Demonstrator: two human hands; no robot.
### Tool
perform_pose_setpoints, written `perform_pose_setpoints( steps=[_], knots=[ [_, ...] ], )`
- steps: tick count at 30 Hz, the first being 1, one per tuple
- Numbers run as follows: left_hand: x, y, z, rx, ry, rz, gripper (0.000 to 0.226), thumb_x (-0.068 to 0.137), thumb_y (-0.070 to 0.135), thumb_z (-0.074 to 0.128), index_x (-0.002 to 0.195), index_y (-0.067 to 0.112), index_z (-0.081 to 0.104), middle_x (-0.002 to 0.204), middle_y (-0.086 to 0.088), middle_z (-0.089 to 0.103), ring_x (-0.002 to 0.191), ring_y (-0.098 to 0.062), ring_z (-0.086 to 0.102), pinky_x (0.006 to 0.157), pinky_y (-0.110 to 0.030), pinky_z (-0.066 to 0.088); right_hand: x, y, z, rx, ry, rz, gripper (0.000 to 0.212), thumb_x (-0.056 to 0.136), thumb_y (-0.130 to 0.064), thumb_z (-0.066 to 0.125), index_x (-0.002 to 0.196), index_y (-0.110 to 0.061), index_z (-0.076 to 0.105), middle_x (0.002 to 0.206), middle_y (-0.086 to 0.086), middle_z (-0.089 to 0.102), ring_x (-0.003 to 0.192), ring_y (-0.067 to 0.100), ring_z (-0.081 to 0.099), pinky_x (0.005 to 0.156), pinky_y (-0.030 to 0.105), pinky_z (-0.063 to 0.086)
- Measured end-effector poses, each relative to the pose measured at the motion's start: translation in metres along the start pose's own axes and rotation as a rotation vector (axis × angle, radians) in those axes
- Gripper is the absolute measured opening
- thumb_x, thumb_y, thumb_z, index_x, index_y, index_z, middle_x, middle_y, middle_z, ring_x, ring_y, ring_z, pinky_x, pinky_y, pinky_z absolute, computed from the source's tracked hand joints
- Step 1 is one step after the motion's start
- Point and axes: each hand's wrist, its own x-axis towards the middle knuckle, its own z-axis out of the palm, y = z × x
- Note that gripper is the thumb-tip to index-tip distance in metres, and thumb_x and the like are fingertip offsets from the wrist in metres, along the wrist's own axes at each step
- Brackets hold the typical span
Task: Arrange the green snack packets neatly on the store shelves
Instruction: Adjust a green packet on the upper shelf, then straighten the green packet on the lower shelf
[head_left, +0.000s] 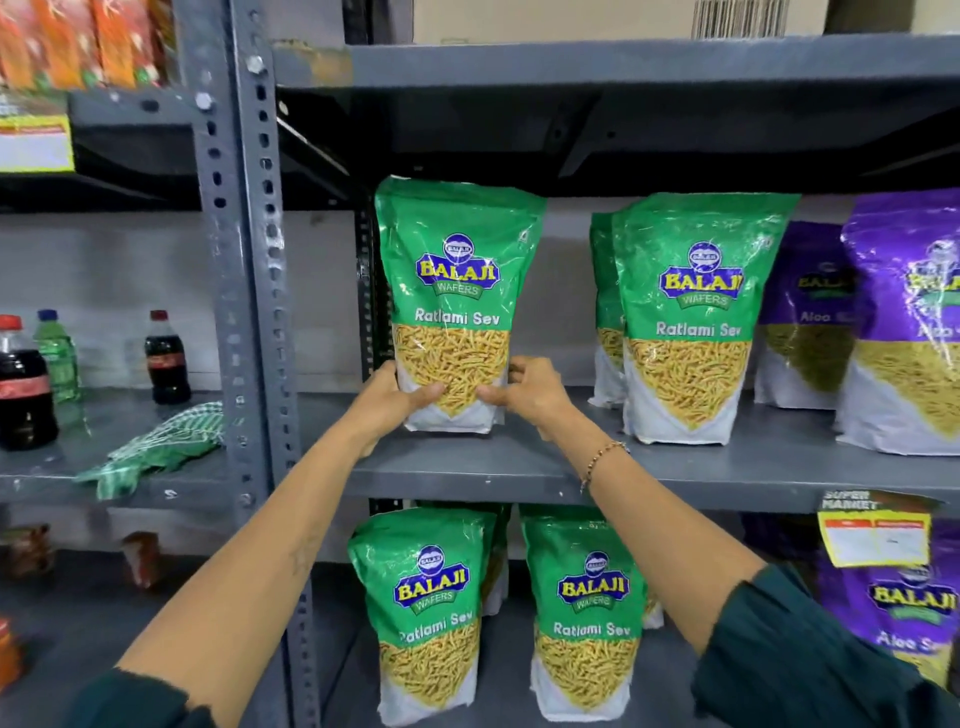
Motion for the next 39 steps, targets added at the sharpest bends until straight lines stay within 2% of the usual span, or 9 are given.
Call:
perform_pose_setpoints(
  steps=[16,19,23,25,28,31,34,36,39],
  knots=[
    [-0.005,-0.016,-0.003,0.102,-0.074,0.000,0.065,0.081,0.032,0.066,0.136,0.011,0.038,0.138,-0.007,0.052,0.125,-0.021,0.049,0.106,-0.035,0.038,-0.010,0.008,-0.004,-0.141,-0.146,-0.046,0.046,0.071,-0.029,0.076,0.110,-0.010,0.061,0.117,0.008,0.066,0.111,0.022,0.058,0.102,0.046,0.044],
    [-0.017,-0.010,-0.004,0.396,0.167,0.007,0.076,0.080,0.043,0.064,0.135,0.004,0.030,0.139,-0.013,0.046,0.125,-0.030,0.046,0.101,-0.039,0.039,-0.017,0.006,-0.009,-0.270,-0.047,-0.068,0.057,0.075,-0.032,0.072,0.120,-0.003,0.053,0.123,0.013,0.061,0.111,0.023,0.058,0.101,0.043,0.045],
    [-0.061,0.005,0.021,0.285,0.525,0.395,0.033,0.089,0.041,0.052,0.108,0.014,0.053,0.097,-0.002,0.062,0.085,-0.012,0.059,0.078,-0.027,0.047,-0.055,0.004,-0.016,-0.283,0.340,-0.276,0.015,0.083,-0.021,0.063,0.094,-0.011,0.065,0.091,0.007,0.071,0.074,0.009,0.059,0.077,0.022,0.051],
    [-0.084,0.006,0.044,0.185,0.436,0.454,0.019,0.090,0.043,0.048,0.088,0.027,0.058,0.074,0.011,0.064,0.067,-0.005,0.059,0.067,-0.025,0.048,-0.084,0.011,-0.017,-0.226,0.429,-0.358,0.004,0.083,-0.021,0.060,0.084,-0.019,0.063,0.075,-0.003,0.068,0.064,0.000,0.054,0.062,0.009,0.044],
    [-0.114,-0.011,0.078,0.063,0.276,0.421,0.023,0.089,0.045,0.049,0.077,0.029,0.060,0.059,0.011,0.063,0.056,-0.007,0.060,0.060,-0.027,0.049,-0.131,0.035,-0.017,-0.129,0.455,-0.427,0.003,0.083,-0.023,0.059,0.081,-0.025,0.060,0.063,-0.013,0.059,0.059,0.001,0.053,0.057,0.007,0.040],
    [-0.138,-0.048,0.111,0.078,0.155,0.388,0.023,0.089,0.045,0.049,0.076,0.029,0.059,0.060,0.007,0.063,0.052,-0.005,0.057,0.058,-0.025,0.048,-0.172,0.084,-0.023,-0.184,0.305,-0.386,0.004,0.079,-0.018,0.056,0.078,-0.022,0.057,0.062,-0.006,0.059,0.056,0.007,0.053,0.057,0.010,0.041],
    [-0.155,-0.099,0.142,0.174,0.072,0.234,0.019,0.089,0.041,0.052,0.079,0.026,0.059,0.061,0.002,0.063,0.056,-0.006,0.059,0.059,-0.026,0.049,-0.201,0.149,-0.038,-0.282,0.096,-0.136,0.005,0.073,-0.012,0.054,0.073,-0.016,0.056,0.062,0.005,0.063,0.052,0.007,0.051,0.055,0.016,0.042],
    [-0.158,-0.138,0.158,0.321,0.041,0.081,0.017,0.086,0.030,0.059,0.090,0.014,0.059,0.073,-0.002,0.064,0.068,-0.018,0.062,0.065,-0.031,0.047,-0.213,0.191,-0.053,-0.349,0.024,0.080,0.006,0.075,-0.007,0.057,0.076,-0.013,0.060,0.066,0.013,0.068,0.055,0.013,0.056,0.056,0.018,0.041],
    [-0.157,-0.194,0.177,0.628,-0.200,-0.232,0.044,0.084,0.028,0.064,0.106,-0.008,0.054,0.113,-0.021,0.055,0.102,-0.032,0.055,0.082,-0.035,0.039,-0.224,0.250,-0.070,-0.431,0.053,0.297,0.011,0.084,-0.011,0.058,0.092,-0.005,0.061,0.081,0.020,0.071,0.077,0.031,0.066,0.060,0.017,0.036]
  ],
)
